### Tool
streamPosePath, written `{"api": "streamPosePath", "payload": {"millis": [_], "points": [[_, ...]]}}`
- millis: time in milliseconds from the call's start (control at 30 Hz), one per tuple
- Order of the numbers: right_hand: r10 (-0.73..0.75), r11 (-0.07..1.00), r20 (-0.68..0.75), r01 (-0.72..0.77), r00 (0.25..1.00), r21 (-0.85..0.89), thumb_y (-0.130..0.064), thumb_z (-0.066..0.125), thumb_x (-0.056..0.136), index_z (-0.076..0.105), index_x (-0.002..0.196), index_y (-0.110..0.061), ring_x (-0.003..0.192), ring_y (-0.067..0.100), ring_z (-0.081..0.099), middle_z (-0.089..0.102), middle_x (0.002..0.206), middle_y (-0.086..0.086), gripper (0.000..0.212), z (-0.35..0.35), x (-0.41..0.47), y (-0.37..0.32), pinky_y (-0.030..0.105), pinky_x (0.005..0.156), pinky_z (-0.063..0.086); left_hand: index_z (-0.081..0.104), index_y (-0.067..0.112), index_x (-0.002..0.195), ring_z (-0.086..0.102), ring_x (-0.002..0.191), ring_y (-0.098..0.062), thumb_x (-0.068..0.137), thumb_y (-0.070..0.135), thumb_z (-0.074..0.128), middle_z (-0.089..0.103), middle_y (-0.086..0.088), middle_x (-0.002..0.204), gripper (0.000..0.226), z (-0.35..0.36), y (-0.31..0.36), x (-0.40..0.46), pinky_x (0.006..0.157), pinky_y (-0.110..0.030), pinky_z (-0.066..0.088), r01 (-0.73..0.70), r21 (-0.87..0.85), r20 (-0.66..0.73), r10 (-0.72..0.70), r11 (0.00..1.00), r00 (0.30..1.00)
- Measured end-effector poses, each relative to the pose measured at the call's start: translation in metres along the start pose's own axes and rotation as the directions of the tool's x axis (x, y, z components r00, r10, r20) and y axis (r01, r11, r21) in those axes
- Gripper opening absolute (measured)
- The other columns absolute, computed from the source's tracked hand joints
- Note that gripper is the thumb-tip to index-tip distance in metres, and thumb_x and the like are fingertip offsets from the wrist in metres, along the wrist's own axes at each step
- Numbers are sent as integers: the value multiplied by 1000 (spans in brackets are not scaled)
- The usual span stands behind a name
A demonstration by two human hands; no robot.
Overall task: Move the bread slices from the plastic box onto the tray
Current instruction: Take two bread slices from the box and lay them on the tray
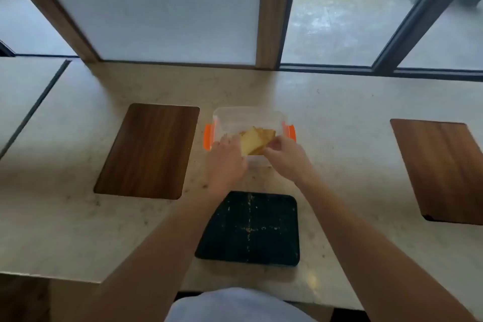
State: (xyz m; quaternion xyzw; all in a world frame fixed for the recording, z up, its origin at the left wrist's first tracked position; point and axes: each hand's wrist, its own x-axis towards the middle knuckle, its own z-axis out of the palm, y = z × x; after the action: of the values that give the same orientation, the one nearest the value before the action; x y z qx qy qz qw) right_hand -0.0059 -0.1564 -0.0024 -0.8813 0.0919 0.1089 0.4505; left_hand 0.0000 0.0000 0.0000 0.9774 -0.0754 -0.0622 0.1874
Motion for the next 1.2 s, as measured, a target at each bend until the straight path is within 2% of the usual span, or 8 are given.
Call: {"api": "streamPosePath", "payload": {"millis": [167, 267, 367, 467, 633, 733, 900, 1200], "points": [[170, 984, 3, -169, 985, -51, -13, 55, 84, 65, 96, -7, 79, 19, 60, 67, 88, 7, 16, 11, 57, -11, 29, 78, 49, 51, 10, 132, 55, 110, -31, 91, 17, 57, 54, -15, 127, 41, 2, 7, 60, 86, -40, 52, -17, 247, 202, -35, 969, 979], [281, 957, 68, -273, 957, -100, -12, 51, 86, 58, 75, -8, 60, 19, 55, 58, 67, 6, 13, 16, 79, -6, 26, 55, 44, 54, 15, 130, 55, 113, -31, 89, 23, 58, 57, -12, 125, 42, 21, 8, 89, 90, -42, 47, 40, 268, 300, -123, 963, 946], [345, 933, 91, -331, 934, -139, -8, 48, 84, 56, 75, -6, 66, 27, 61, 59, 65, 9, 12, 21, 93, 2, 16, 57, 28, 50, 15, 137, 57, 113, -30, 90, 41, 60, 58, -10, 127, 55, 50, -1, 106, 90, -37, 46, 80, 170, 361, -137, 982, 922], [381, 917, 111, -361, 918, -168, -11, 48, 89, 58, 87, -5, 62, 26, 65, 68, 74, 13, 12, 24, 102, 6, 25, 50, 45, 42, 15, 141, 58, 110, -32, 78, 61, 65, 55, -12, 132, 82, 74, -11, 120, 81, -38, 48, 7, 128, 445, -64, 992, 893], [402, 905, 138, -371, 905, -209, -16, 48, 88, 67, 81, -4, 65, 25, 67, 71, 73, 12, 24, 30, 111, 11, 31, 54, 52, 29, 16, 146, 57, 108, -37, 61, 71, 71, 50, -14, 132, 109, 85, -18, 133, 69, -41, 41, -30, 113, 488, -29, 993, 872], [389, 908, 132, -355, 912, -224, -17, 47, 92, 59, 70, -11, 70, 26, 64, 62, 69, 7, 26, 33, 117, 10, 35, 63, 52, 28, 13, 143, 54, 108, -37, 66, 60, 74, 49, -15, 128, 101, 88, -24, 135, 72, -42, 42, -48, 118, 469, -14, 992, 883], [395, 918, 62, -390, 917, -77, -30, 64, 81, 70, 78, -12, 69, 22, 68, 71, 74, 7, 19, 37, 120, 19, 37, 60, 56, 37, 10, 133, 48, 112, -34, 67, 45, 79, 50, -12, 123, 85, 80, -29, 135, 80, -43, 44, -76, 116, 417, 21, 990, 909], [303, 932, 50, -307, 952, 191, -37, 69, 82, 58, 91, -24, 79, 12, 63, 66, 89, -1, 19, 14, 90, -9, 25, 59, 46, 39, 10, 129, 53, 104, -26, 66, 45, 85, 50, -9, 119, 85, 47, -22, 120, 87, -45, 53, -144, -245, 249, 206, 959, 946]]}}
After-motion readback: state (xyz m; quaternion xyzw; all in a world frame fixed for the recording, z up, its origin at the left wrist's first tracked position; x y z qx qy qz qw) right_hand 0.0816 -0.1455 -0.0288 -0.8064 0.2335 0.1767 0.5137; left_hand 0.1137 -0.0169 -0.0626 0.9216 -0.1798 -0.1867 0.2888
